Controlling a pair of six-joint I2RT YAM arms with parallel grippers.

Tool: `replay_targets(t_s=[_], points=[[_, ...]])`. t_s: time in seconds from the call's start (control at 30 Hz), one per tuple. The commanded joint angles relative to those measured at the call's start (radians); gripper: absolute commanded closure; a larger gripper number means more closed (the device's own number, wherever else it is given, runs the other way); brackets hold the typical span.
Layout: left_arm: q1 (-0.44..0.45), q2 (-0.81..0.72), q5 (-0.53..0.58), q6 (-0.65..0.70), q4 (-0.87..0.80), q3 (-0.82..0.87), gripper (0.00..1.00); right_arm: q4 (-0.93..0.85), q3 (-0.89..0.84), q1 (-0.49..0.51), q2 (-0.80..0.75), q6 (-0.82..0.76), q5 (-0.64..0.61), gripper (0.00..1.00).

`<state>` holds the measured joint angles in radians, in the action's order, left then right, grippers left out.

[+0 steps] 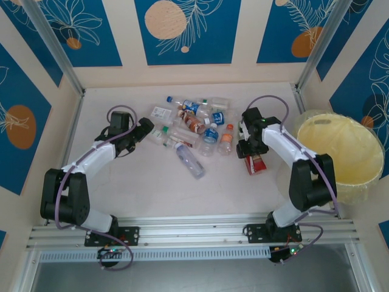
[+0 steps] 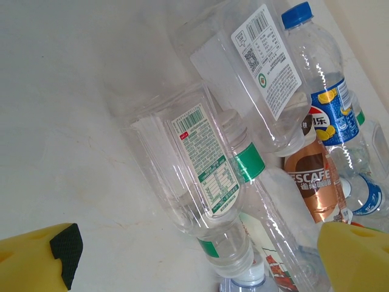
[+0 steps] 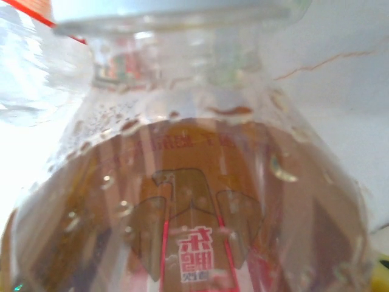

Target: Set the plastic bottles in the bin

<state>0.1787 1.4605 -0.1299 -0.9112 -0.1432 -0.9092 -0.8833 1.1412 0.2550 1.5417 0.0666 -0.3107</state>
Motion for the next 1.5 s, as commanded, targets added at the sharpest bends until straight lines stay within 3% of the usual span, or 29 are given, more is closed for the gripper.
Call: replay_targets(t_s=[0.0,0.27,0.6,0.7,0.83,0.93,1.03,1.2,1.33,1.47], points=[[-0.014,-0.025,0.003,0.000,-0.011,0.009,0.00,-0.036,0.010,0.007,-0.113,0.001,0.076,0.57],[-0.014,-0.020,-0.018,-0.011,0.002,0.010,0.00,0.027,0.032,0.008,-0.382,0.010,0.224,0.68],[-0.013,-0.022,-0.099,-0.004,0.068,0.016,0.00,0.034,0.160,-0.007,-0.617,0.083,0.221,0.87],[-0.006,-0.029,-0.118,-0.005,0.108,0.026,0.00,0.033,0.215,-0.014,-0.686,0.113,0.153,1.00],[0.003,-0.036,-0.116,-0.007,0.149,0.041,0.00,0.040,0.275,-0.042,-0.738,0.139,0.087,1.00],[0.008,-0.034,-0.113,-0.014,0.173,0.050,0.00,0.029,0.309,-0.069,-0.723,0.154,-0.152,1.00],[0.010,-0.026,-0.116,-0.017,0.179,0.051,0.00,0.084,0.290,-0.124,-0.713,0.161,-0.376,1.00],[0.010,-0.022,-0.114,-0.021,0.183,0.056,0.00,0.180,0.282,-0.251,-0.725,0.200,-0.323,1.00],[0.012,-0.022,-0.116,-0.020,0.192,0.061,0.00,0.161,0.243,-0.364,-0.684,0.172,-0.488,1.00],[0.016,-0.021,-0.112,0.022,0.183,0.038,0.00,0.098,0.171,-0.555,-0.667,0.204,-0.410,1.00]])
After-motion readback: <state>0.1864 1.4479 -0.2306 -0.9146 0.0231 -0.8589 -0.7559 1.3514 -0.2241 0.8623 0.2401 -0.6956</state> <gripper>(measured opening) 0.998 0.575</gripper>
